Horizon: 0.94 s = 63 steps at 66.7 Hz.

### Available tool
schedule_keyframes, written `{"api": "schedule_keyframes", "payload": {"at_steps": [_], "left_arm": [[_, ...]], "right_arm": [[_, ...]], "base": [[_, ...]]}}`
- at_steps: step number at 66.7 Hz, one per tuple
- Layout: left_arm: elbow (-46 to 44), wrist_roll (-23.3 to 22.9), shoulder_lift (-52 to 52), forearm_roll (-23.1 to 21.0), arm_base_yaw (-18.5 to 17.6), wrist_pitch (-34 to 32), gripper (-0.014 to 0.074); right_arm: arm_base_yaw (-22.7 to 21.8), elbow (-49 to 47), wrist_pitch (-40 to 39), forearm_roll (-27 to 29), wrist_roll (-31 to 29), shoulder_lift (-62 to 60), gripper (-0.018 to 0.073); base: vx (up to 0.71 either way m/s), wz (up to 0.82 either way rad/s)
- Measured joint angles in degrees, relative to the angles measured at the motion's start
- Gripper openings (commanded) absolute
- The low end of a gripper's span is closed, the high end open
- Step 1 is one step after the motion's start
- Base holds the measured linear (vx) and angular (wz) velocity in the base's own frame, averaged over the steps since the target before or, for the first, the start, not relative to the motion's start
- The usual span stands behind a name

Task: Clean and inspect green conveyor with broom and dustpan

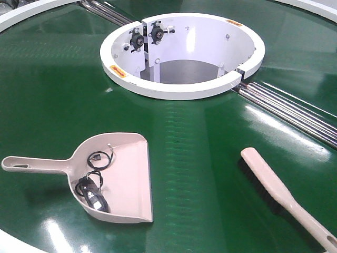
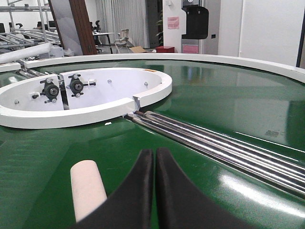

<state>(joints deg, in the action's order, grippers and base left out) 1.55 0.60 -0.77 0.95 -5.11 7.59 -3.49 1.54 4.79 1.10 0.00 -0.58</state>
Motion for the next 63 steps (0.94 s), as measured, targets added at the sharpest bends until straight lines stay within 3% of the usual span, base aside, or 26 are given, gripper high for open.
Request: {"api": "schedule_keyframes", "payload": {"at_steps": [63], "left_arm": [[0.0,0.0,0.0,0.0,0.0,0.0,-0.0008]], "right_arm": [[0.0,0.0,0.0,0.0,0.0,0.0,-0.0010]], "base": [[0.00,0.00]]}}
